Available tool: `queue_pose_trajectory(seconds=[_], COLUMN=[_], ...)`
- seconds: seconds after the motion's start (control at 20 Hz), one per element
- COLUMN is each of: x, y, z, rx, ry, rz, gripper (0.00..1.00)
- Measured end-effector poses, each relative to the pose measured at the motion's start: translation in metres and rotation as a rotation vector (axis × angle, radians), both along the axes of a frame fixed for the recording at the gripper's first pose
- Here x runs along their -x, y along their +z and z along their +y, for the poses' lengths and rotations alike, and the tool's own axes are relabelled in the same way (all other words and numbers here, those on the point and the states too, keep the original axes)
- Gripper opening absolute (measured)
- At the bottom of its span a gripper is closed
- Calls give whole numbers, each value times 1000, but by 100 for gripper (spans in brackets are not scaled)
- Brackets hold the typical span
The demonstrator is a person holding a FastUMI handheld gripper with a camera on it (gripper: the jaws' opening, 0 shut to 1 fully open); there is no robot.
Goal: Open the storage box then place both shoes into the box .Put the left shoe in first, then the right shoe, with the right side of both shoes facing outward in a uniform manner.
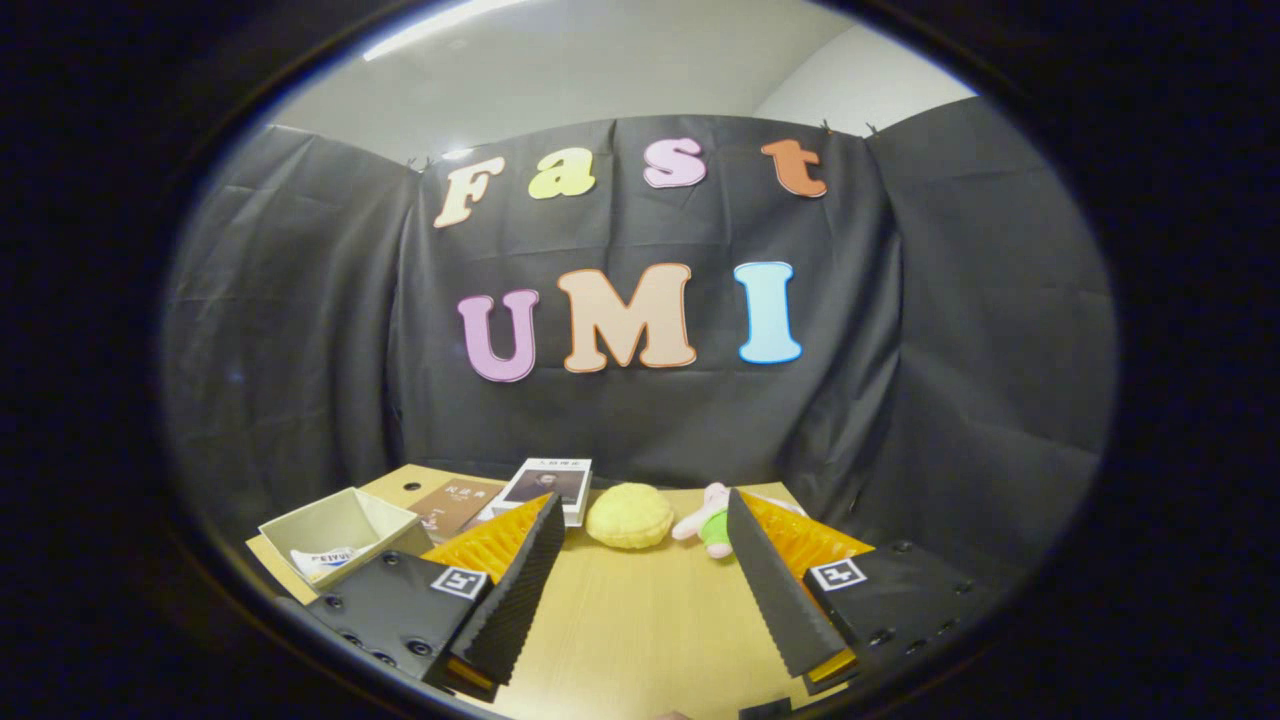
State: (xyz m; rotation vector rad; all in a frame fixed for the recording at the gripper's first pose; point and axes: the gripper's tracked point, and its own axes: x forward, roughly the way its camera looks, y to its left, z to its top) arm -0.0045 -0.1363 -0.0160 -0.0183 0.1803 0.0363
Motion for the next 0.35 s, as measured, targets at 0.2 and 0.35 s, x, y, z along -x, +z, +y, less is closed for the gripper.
queue_pose_trajectory(seconds=[0.2,0.35], x=[3,8], y=[1,1], z=[1,7], rx=[-7,-18], ry=[-6,0], rz=[-11,-22], gripper=[100,100])
